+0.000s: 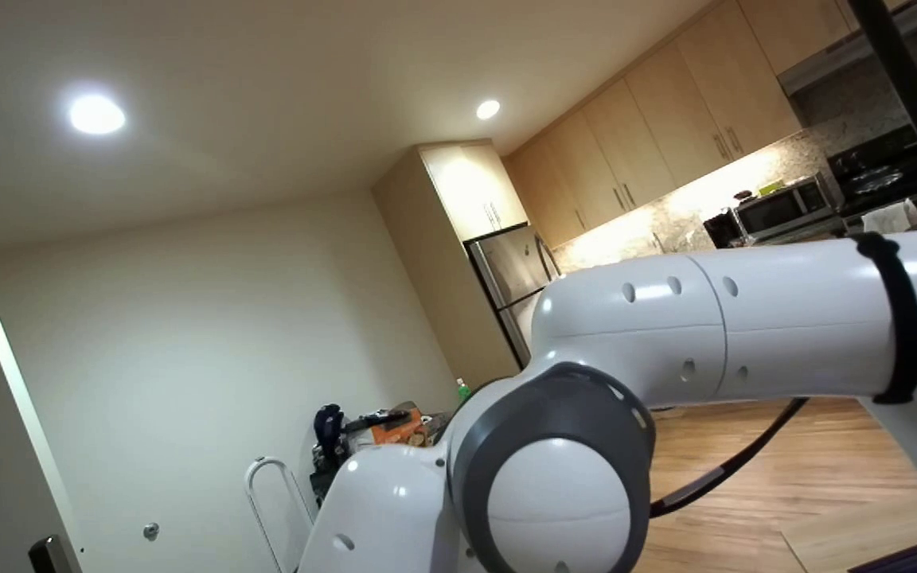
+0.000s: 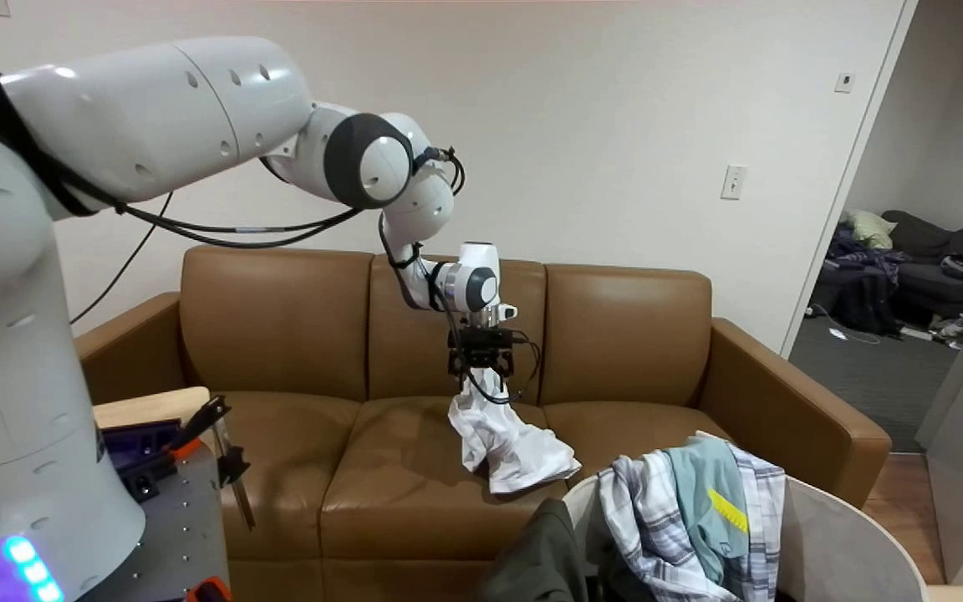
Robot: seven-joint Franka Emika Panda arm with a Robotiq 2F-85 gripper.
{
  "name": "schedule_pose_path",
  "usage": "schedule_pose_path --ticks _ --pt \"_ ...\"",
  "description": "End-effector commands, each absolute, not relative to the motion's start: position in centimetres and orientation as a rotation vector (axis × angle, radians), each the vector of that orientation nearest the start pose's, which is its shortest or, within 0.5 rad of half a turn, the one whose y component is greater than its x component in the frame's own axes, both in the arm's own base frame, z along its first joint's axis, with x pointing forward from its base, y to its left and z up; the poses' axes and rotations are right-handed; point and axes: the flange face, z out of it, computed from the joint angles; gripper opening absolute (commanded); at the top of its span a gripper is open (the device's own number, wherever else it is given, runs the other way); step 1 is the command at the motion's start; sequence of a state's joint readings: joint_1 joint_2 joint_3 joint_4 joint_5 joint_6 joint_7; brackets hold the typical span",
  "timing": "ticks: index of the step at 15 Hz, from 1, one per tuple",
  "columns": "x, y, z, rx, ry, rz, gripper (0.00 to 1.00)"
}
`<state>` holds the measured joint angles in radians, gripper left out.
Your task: Put the white shirt in the basket
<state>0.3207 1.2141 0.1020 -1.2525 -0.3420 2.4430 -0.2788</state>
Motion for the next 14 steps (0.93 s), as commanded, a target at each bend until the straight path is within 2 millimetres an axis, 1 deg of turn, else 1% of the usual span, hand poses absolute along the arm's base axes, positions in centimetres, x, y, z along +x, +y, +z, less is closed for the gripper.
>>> schedule_pose_path --ticks 1,4,5,6,8,11,12,14 --pt "67.2 27.8 -1.1 -2.899 -1.569 0.033 1.0" --pt "67.8 27.9 -2.4 -2.861 -1.727 0.001 1.0" --pt "67.8 27.9 -3.0 -2.834 -1.781 0.011 1.0" --pt "68.0 27.9 -3.4 -2.819 -1.808 0.006 1.0" --pt "67.9 27.6 -5.0 -2.78 -1.857 0.046 1.0" --pt "67.4 26.7 -7.1 -2.747 -1.877 0.145 1.0" --pt "66.6 26.3 -6.6 -2.748 -1.871 0.188 1.0" --pt "65.9 25.6 -7.8 -2.738 -1.851 0.238 1.0"
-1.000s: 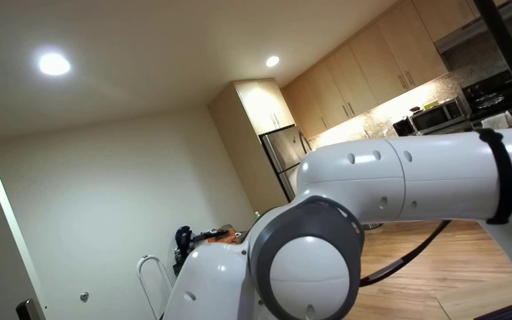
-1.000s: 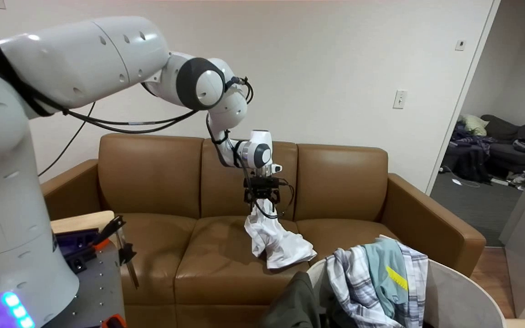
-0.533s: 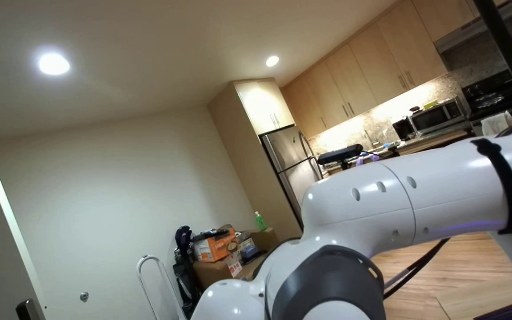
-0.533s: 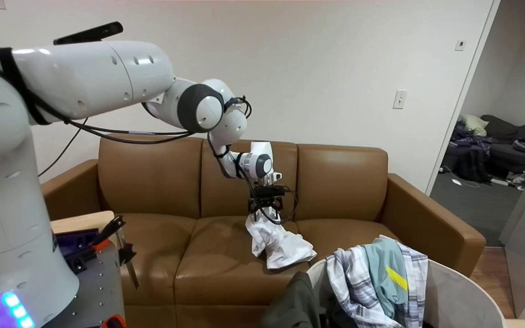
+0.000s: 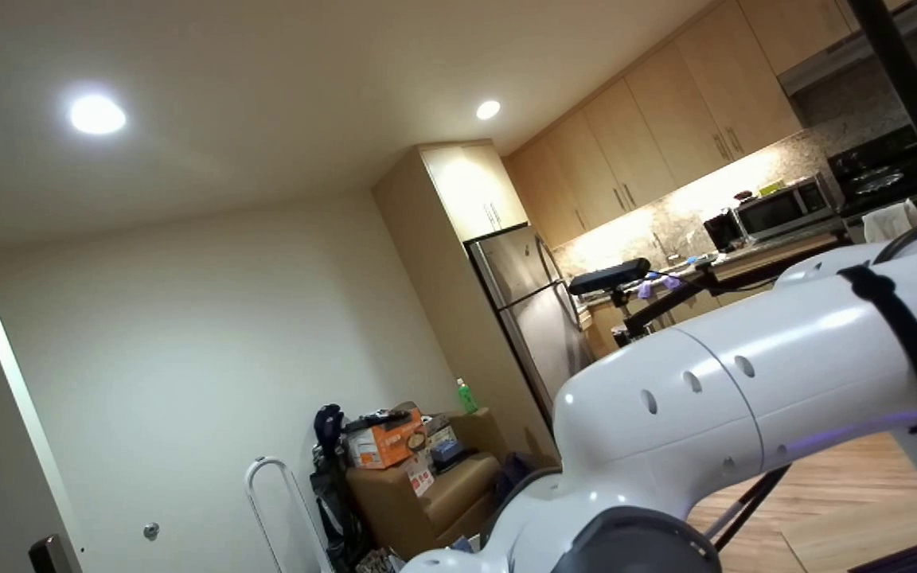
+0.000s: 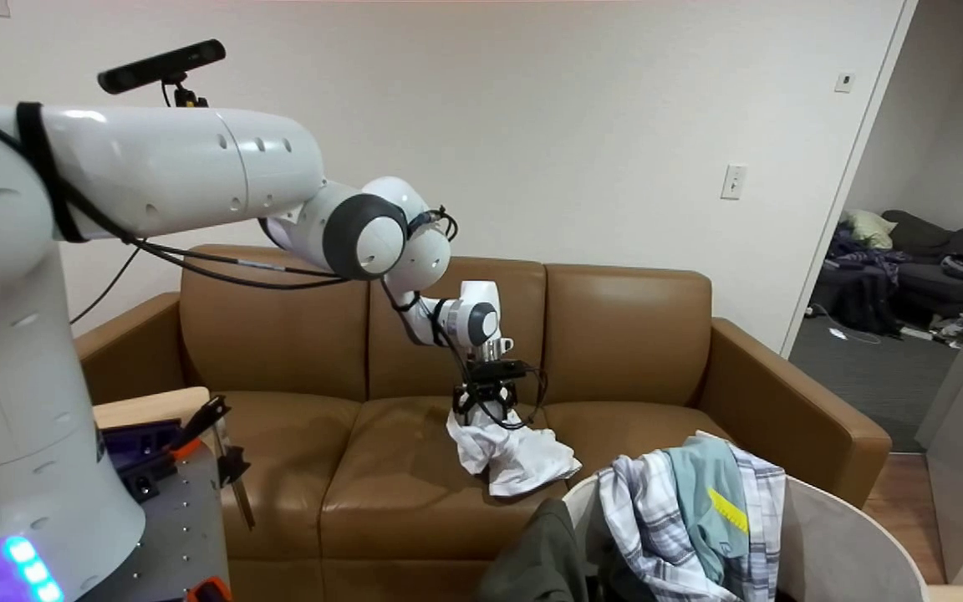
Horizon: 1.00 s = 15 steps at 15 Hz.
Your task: Put the white shirt in the basket
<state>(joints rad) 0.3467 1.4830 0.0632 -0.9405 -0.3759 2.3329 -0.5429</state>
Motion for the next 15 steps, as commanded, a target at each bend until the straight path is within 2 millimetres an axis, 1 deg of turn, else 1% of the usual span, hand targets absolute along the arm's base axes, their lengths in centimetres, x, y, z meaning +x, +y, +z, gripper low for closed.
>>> schedule_pose_path --ticks 1,4,6,7,11,12,14,15 --pt "65.7 25.3 -8.1 -2.74 -1.836 0.267 1.0" --pt "65.3 24.6 -8.5 -2.745 -1.822 0.338 1.0" --pt "65.6 25.0 -7.6 -2.782 -1.769 0.395 1.0" --pt "65.3 25.0 -8.3 -2.772 -1.806 0.343 1.0" --pt "65.3 25.2 -8.2 -2.771 -1.809 0.349 1.0" --pt "65.5 25.2 -8.1 -2.776 -1.823 0.316 1.0" --pt "65.9 26.2 -7.5 -2.762 -1.904 0.234 1.0" --pt "66.1 27.3 -7.1 -2.753 -1.984 0.192 1.0"
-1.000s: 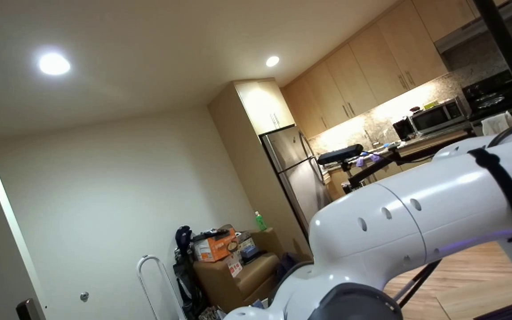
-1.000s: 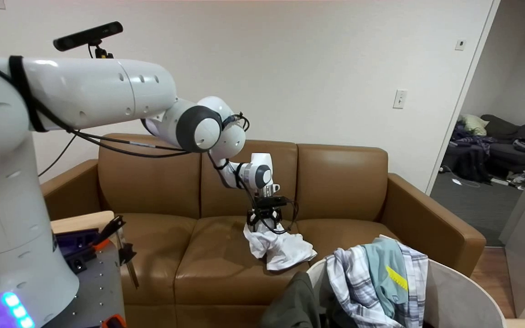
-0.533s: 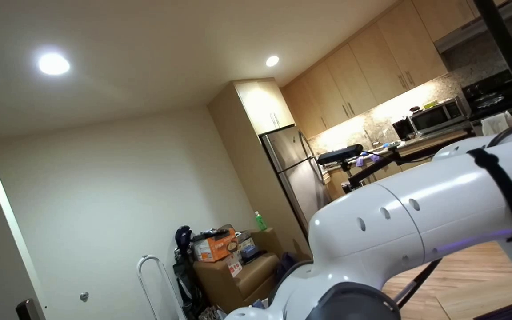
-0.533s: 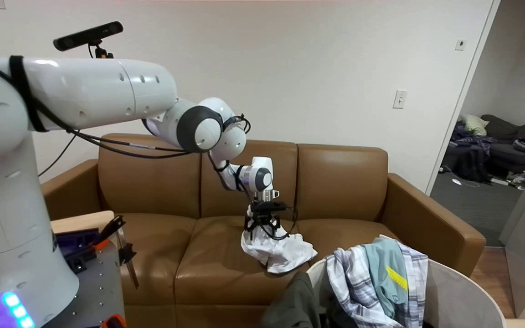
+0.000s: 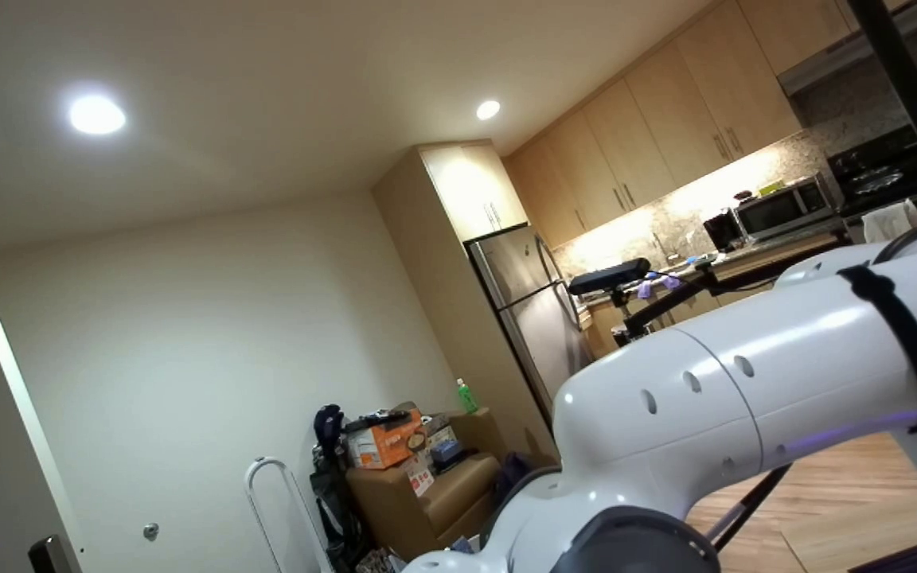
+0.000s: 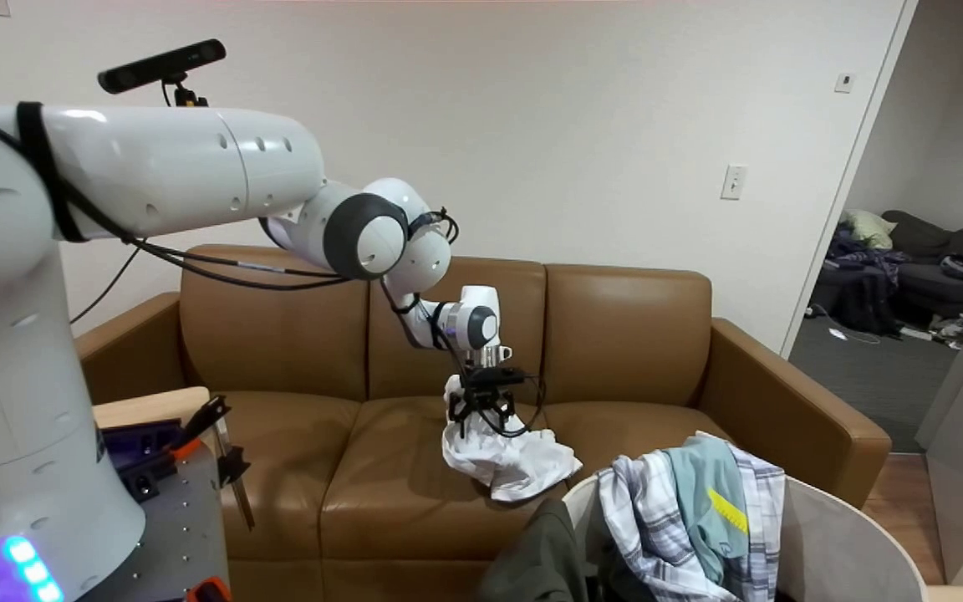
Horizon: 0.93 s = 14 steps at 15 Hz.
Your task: Put the white shirt in the basket
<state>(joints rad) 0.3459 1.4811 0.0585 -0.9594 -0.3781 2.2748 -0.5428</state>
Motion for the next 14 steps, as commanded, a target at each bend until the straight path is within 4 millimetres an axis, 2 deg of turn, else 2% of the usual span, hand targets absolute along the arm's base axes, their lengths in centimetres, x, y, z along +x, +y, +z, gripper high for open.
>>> schedule_pose_path --ticks 1,6,8,10,11,14 --pt "66.2 28.2 -6.6 -2.736 -2.062 0.156 1.0" --pt "66.5 33.2 -3.5 -2.676 -2.408 0.006 1.0" --pt "66.6 34.4 -2.6 -2.639 -2.517 -0.034 1.0" --pt "66.7 34.7 -2.3 -2.54 -2.601 -0.053 1.0" --pt "66.8 34.4 -2.3 -2.527 -2.583 -0.014 1.0" --pt "66.4 32.1 -4.1 -2.381 -2.506 0.101 1.0"
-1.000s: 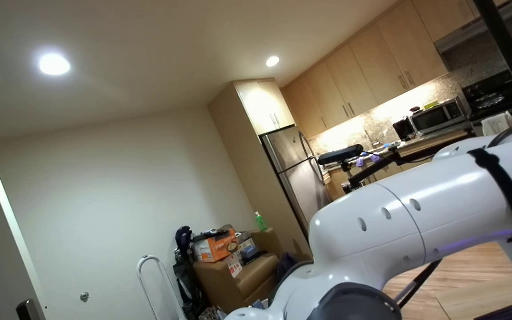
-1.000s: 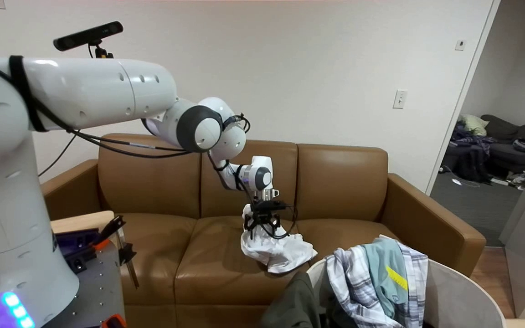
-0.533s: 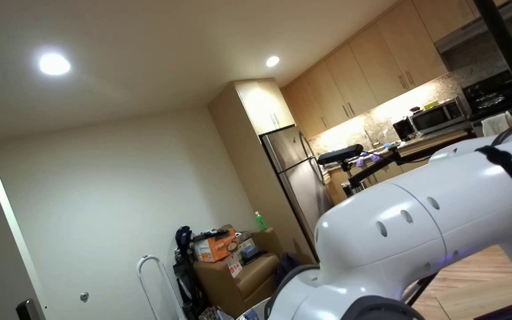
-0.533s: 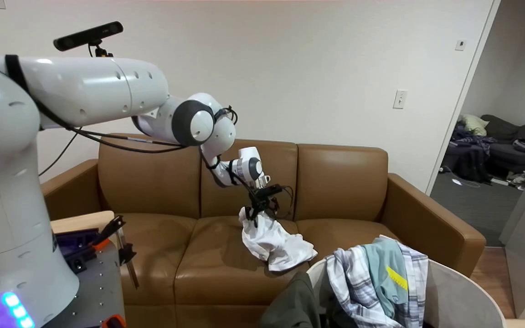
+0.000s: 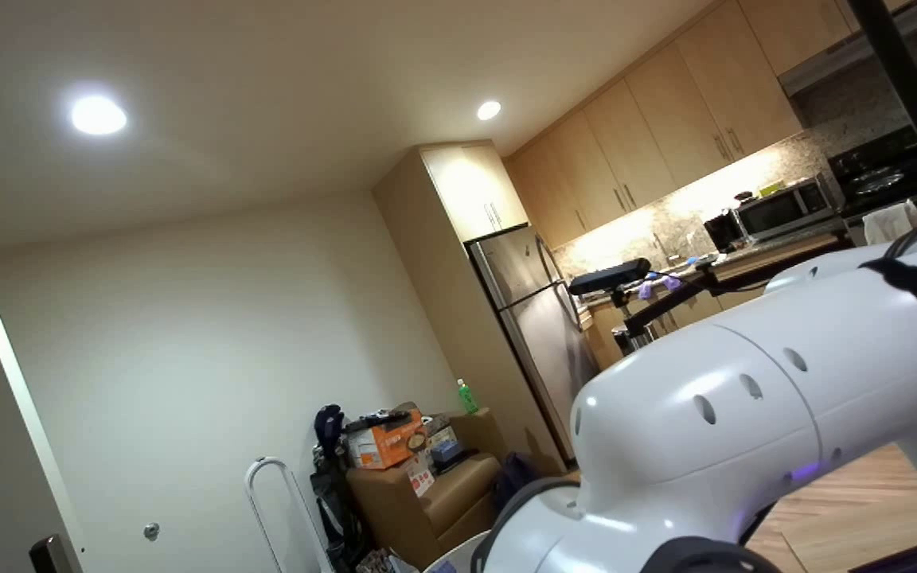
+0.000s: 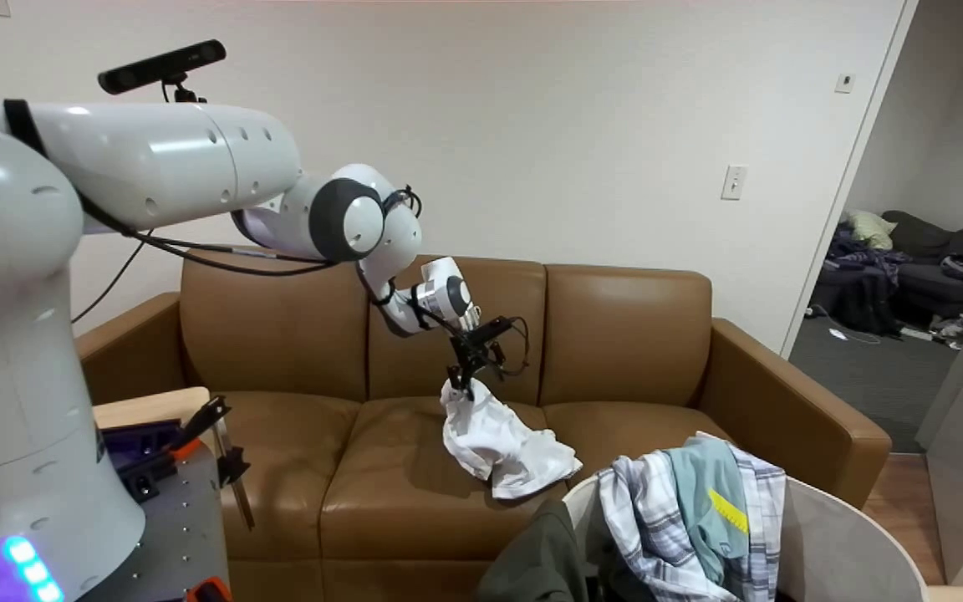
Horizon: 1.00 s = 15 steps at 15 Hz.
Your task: Put the white shirt in the basket
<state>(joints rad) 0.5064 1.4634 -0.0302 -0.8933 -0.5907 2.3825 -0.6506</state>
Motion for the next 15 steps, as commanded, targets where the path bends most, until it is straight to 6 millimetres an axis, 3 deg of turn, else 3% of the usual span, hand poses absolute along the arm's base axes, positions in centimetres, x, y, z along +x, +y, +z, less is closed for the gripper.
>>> schedule_pose_path --ticks 1,4,8,9,10,15 --pt "66.2 31.2 -4.7 1.968 2.087 -0.11 1.0" --pt "65.9 27.6 -7.0 1.99 2.187 -0.154 1.0" --pt "66.0 24.5 -8.3 1.964 2.252 -0.202 1.0" --pt "66.0 24.1 -8.4 1.956 2.27 -0.199 0.75" --pt "66.1 23.8 -8.4 1.95 2.279 -0.206 0.74" --pt "66.2 23.7 -8.2 1.975 2.303 -0.204 0.41"
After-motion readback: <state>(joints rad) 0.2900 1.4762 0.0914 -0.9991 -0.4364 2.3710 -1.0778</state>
